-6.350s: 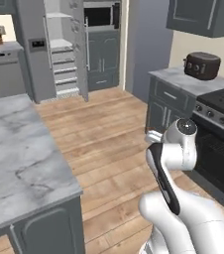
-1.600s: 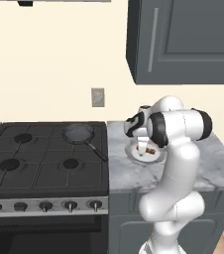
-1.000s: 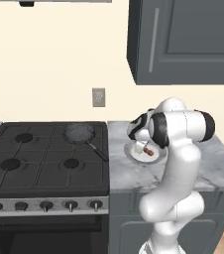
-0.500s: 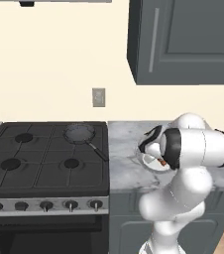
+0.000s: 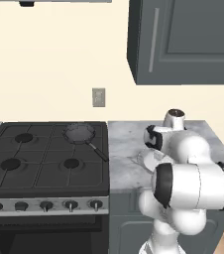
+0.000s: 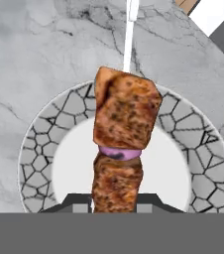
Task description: Place the cold items (onion and tangerine) from the fridge in one tupperware on the dining counter. Place the warm items (hot dog and kebab skewer) in the stove area in another tupperware.
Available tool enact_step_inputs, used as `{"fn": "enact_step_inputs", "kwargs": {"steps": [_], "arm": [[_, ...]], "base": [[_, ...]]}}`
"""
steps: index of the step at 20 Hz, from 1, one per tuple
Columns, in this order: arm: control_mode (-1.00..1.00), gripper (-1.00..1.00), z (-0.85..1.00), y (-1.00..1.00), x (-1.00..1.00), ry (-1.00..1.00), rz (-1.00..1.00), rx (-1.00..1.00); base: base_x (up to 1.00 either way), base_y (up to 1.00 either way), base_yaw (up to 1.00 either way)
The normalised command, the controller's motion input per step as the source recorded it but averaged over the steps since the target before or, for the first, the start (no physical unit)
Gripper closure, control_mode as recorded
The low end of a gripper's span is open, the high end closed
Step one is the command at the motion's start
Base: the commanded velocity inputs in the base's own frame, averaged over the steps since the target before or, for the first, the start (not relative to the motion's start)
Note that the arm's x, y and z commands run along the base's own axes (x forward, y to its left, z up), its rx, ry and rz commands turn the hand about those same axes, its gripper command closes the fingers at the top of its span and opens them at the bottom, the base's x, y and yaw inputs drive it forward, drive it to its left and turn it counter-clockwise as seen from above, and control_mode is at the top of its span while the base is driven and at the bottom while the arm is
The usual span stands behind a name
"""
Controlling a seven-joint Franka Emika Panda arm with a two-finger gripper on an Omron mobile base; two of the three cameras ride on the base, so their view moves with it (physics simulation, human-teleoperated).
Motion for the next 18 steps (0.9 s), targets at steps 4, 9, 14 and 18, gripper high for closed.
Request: {"fn": "enact_step_inputs", "kwargs": {"steps": [4, 9, 14, 18], "arm": [[-1.00, 1.00, 0.81, 0.02, -1.00, 0.04, 0.04, -0.02], [-1.00, 1.00, -0.06, 0.31, -1.00, -0.19, 0.03, -0.01], [-1.00, 1.00, -0.08, 0.85, -0.91, -0.14, 0.05, -0.15], [-1.00, 1.00, -0.01, 0.39, -0.24, -0.11, 0.00, -0.11]], "base": [[0.00, 0.00, 0.00], [0.00, 0.00, 0.00], [0.00, 0.00, 0.00], [0.00, 0.00, 0.00]]}}
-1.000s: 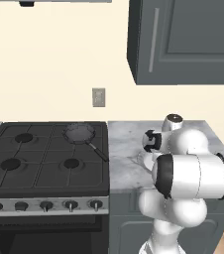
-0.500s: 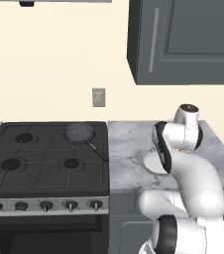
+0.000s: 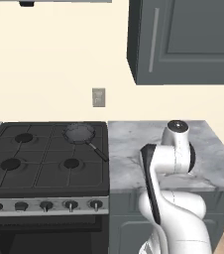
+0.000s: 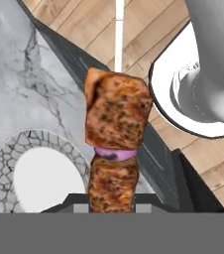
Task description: Place the cold items (onion and tangerine) from the fridge in one tupperware on the dining counter. Place the warm items (hot dog and kebab skewer) in the stove area in another tupperware.
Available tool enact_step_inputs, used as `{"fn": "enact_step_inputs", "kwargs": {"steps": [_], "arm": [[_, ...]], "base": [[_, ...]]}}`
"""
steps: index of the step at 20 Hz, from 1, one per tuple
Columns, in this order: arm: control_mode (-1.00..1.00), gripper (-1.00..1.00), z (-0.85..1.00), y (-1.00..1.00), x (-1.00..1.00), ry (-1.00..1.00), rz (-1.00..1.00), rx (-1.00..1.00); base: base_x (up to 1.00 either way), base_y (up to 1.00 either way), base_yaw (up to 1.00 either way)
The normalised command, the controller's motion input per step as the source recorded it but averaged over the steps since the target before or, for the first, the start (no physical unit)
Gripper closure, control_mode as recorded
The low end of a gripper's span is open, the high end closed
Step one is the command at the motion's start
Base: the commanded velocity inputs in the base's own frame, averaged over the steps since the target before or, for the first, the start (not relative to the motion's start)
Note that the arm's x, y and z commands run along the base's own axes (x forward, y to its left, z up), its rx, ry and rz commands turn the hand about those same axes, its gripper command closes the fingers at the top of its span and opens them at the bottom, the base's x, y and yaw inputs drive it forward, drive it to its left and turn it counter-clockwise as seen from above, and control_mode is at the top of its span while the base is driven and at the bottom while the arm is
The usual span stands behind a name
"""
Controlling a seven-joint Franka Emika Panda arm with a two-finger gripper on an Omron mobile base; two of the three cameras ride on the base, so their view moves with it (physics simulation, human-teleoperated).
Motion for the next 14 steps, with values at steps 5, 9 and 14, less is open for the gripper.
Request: {"fn": "enact_step_inputs", "kwargs": {"steps": [5, 9, 14], "arm": [[1.00, 1.00, -0.01, 0.10, -0.20, -0.11, 0.00, -0.02], [1.00, 1.00, 0.00, 0.00, 0.00, 0.00, 0.00, 0.00], [1.00, 1.00, 0.00, 0.00, 0.00, 0.00, 0.00, 0.00]], "base": [[-0.60, 0.00, 0.06], [-1.00, -0.01, 0.16], [-1.00, -0.20, 0.25]]}}
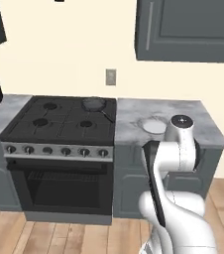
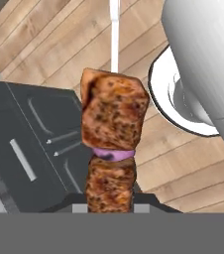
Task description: Place the cold items (onion and tangerine) from the fridge in one tupperware on the dining counter. Place the warm items (hot dog and kebab skewer) in the stove area in another tupperware.
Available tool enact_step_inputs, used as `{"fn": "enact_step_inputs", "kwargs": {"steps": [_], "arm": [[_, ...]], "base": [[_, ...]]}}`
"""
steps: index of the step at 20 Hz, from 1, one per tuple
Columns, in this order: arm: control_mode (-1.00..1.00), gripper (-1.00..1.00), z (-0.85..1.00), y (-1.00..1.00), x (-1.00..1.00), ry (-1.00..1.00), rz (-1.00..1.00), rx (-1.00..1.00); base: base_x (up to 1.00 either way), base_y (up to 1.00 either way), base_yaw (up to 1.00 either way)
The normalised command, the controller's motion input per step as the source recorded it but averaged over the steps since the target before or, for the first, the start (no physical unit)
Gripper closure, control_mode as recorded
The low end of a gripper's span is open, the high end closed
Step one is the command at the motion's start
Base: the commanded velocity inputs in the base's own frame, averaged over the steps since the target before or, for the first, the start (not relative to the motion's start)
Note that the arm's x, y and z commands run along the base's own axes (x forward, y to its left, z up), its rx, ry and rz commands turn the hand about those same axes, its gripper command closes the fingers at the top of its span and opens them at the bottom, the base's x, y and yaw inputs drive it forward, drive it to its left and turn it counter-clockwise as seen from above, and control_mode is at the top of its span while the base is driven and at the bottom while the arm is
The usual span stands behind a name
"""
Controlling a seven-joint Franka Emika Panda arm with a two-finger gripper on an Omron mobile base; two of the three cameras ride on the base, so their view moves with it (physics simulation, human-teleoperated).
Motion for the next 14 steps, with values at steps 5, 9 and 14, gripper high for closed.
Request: {"fn": "enact_step_inputs", "kwargs": {"steps": [5, 9, 14], "arm": [[1.00, 1.00, 0.00, 0.00, 0.00, 0.00, 0.00, 0.00], [1.00, 1.00, 0.00, 0.00, 0.00, 0.00, 0.00, 0.00], [1.00, 1.00, 0.00, 0.00, 0.00, 0.00, 0.00, 0.00]], "base": [[-1.00, -0.45, 0.31], [-1.00, -0.55, 0.30], [-1.00, 0.06, 0.13]]}}
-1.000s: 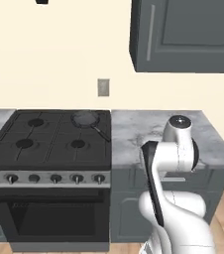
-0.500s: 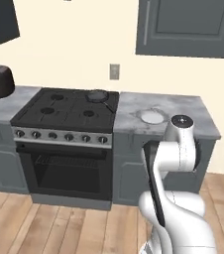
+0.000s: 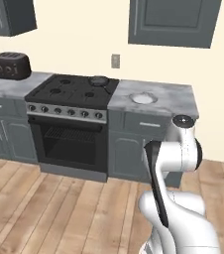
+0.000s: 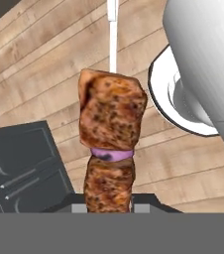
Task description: Place the cold items (onion and tangerine) from the fridge in one tupperware on the dining counter. Place the warm items (hot dog and kebab skewer) in the stove area in another tupperware.
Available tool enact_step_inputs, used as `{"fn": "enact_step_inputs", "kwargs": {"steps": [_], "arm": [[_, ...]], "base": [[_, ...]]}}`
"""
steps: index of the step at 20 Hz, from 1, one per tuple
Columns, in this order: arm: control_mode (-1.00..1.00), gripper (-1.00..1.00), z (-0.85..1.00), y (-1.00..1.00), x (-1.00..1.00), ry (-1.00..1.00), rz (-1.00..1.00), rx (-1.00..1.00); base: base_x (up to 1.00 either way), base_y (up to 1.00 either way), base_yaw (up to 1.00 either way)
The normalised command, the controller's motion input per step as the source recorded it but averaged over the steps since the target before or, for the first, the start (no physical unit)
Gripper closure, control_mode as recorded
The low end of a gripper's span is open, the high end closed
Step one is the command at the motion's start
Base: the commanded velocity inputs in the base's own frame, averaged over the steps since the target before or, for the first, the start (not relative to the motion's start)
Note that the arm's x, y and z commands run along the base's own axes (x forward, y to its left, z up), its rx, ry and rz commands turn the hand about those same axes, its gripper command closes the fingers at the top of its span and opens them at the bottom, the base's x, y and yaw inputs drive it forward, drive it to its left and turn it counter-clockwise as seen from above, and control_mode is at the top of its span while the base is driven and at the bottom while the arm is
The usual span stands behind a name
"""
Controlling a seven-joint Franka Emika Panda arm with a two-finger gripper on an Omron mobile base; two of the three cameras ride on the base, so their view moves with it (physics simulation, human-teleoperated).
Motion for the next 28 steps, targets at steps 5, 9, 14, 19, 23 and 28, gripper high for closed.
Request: {"fn": "enact_step_inputs", "kwargs": {"steps": [5, 9, 14, 19, 23, 28], "arm": [[1.00, 1.00, 0.00, 0.00, 0.00, 0.00, 0.00, 0.00], [1.00, 1.00, 0.00, 0.00, 0.00, 0.00, 0.00, 0.00], [1.00, 1.00, 0.00, 0.00, 0.00, 0.00, 0.00, 0.00], [1.00, 1.00, 0.00, 0.00, 0.00, 0.00, 0.00, 0.00], [1.00, 1.00, 0.00, 0.00, 0.00, 0.00, 0.00, 0.00], [1.00, 1.00, 0.00, 0.00, 0.00, 0.00, 0.00, 0.00]], "base": [[-1.00, 0.39, 0.22], [-1.00, 0.24, 0.31], [-1.00, 0.34, 0.34], [-0.96, 0.59, 0.37], [-0.76, 0.71, 0.40], [-0.69, 0.83, 0.39]]}}
